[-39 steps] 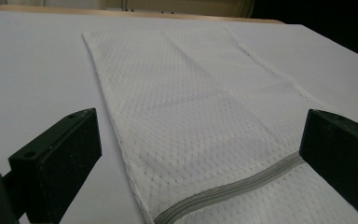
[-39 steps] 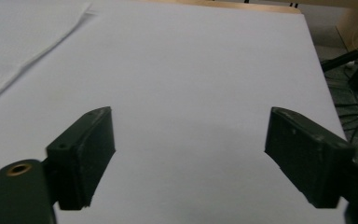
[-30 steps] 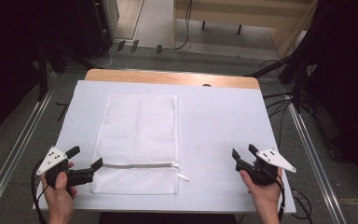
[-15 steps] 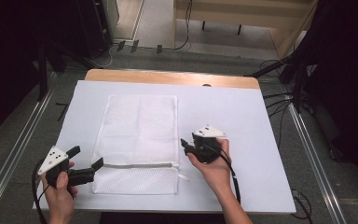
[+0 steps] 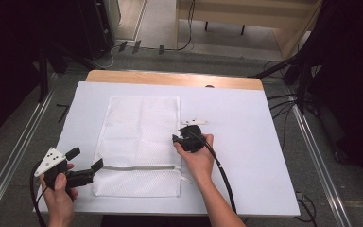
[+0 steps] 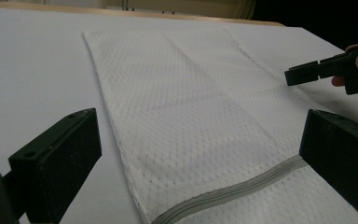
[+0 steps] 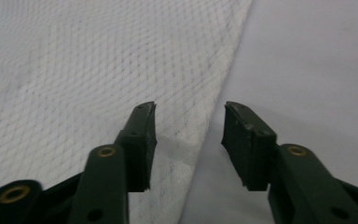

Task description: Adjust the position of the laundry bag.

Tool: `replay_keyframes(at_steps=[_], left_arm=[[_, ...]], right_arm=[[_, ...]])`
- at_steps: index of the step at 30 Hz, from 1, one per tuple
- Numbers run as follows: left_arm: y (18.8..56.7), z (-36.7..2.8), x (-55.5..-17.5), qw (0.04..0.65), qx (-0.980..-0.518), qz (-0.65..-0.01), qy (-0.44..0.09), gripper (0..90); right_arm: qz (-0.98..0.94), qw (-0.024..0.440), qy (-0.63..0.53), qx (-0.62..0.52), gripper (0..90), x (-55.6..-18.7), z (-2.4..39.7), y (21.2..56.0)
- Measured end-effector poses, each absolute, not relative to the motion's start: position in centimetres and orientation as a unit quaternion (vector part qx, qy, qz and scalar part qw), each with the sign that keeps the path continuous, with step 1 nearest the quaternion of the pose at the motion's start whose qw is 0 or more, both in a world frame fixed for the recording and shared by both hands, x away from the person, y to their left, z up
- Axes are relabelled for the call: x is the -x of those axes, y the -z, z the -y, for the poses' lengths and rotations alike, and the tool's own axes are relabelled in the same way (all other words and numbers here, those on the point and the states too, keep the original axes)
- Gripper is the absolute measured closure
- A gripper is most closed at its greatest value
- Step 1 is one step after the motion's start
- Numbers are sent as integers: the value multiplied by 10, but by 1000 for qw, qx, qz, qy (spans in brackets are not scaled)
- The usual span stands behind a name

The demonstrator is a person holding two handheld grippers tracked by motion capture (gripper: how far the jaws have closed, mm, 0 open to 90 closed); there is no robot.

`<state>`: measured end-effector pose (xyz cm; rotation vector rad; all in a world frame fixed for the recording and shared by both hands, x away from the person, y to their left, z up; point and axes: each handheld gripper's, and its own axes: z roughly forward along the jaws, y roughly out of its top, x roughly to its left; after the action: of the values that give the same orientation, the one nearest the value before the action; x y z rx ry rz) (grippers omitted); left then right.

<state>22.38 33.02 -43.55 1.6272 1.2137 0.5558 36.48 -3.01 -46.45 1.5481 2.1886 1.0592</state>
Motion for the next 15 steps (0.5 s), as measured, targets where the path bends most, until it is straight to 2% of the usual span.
replay_keyframes(at_steps=[3, 4, 5, 6, 7, 8, 10, 11, 15], left_arm=[[436, -330, -225, 493, -674, -501, -227, 0], [436, -329, -225, 493, -674, -502, -227, 0], [436, -329, -225, 493, -674, -501, -227, 0], [436, -328, -225, 494, -674, -500, -226, 0], [436, -327, -225, 493, -675, -500, -226, 0], [436, -327, -225, 492, -676, -500, -227, 0], [436, -326, -225, 491, -678, -498, -226, 0], [436, -325, -225, 492, -678, -498, -225, 0], [437, -321, -225, 491, -682, -494, -223, 0]], right_arm=[[-749, 123, -364, -540, 522, -365, 24, 470], [-749, 147, -356, -540, 563, -363, 19, 471], [-749, 147, -356, -540, 563, -363, 19, 471], [-749, 159, -350, -540, 615, -362, 16, 472], [-750, 181, -338, -539, 726, -359, 12, 472], [-750, 181, -338, -539, 726, -359, 12, 472], [-757, 181, -337, -529, 859, -359, 11, 471], [-760, 179, -336, -527, 894, -358, 10, 470], [-765, 182, -344, -513, 900, -356, 17, 464]])
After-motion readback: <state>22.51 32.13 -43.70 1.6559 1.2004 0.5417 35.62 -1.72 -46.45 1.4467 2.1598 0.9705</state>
